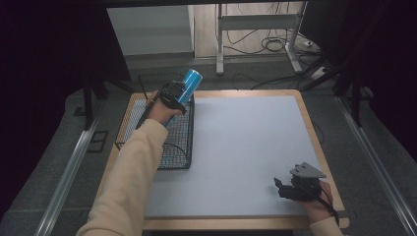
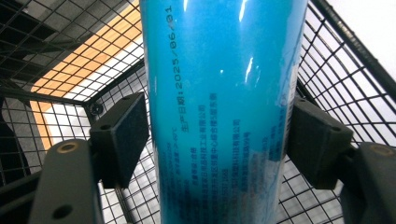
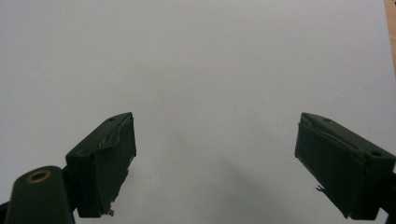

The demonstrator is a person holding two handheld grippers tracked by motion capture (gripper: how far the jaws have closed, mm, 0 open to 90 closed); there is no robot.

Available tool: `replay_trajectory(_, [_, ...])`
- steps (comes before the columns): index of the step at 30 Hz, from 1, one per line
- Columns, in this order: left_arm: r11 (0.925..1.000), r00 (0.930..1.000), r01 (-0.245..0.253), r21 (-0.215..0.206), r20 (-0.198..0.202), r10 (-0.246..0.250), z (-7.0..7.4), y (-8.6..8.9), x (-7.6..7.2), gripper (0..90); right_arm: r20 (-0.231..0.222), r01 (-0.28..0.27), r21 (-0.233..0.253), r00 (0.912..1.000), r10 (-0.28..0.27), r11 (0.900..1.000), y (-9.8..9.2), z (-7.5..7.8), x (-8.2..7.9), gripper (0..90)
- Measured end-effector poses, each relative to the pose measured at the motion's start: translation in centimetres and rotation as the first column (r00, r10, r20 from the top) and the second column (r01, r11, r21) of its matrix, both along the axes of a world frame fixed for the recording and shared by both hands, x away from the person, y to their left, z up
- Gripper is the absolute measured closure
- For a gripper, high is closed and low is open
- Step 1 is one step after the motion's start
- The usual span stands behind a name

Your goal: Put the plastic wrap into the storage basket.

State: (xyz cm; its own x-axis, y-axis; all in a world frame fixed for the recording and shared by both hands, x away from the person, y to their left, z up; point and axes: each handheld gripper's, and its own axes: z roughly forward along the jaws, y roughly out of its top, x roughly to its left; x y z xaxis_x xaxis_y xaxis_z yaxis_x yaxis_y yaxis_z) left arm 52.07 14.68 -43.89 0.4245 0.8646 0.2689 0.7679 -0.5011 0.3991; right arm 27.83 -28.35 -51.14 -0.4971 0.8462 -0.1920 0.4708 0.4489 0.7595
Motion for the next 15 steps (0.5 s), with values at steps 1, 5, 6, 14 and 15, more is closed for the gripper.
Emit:
replay_trajectory(1, [0.9999,0.9999,-0.012,0.001,0.008,0.012,0.0,0.0,0.0,21.3,-0.001,0.000,0.000,1.0000,0.000,1.000,0.0,0.0,0.0,12.7])
replay_trajectory(5, [0.9964,0.9996,-0.022,-0.082,0.015,0.024,0.7,0.3,-0.2,15.3,-0.005,-0.001,-0.001,1.0000,0.001,1.000,-0.1,0.0,0.1,12.7])
replay_trajectory(6, [0.9952,0.9996,-0.021,-0.095,0.015,0.023,0.9,0.3,-0.3,14.1,-0.005,0.000,0.000,1.0000,0.000,1.000,-0.1,0.0,0.1,12.7])
replay_trajectory(14, [0.9763,0.9974,0.018,-0.216,0.072,-0.002,3.3,0.5,-2.2,11.2,0.000,-0.015,0.004,0.9999,0.015,1.000,-0.1,0.0,0.1,12.6])
replay_trajectory(15, [0.9708,0.9972,0.035,-0.237,0.072,-0.018,3.7,0.5,-2.6,12.1,0.000,-0.015,0.004,0.9999,0.015,1.000,-0.1,0.0,0.1,12.6])
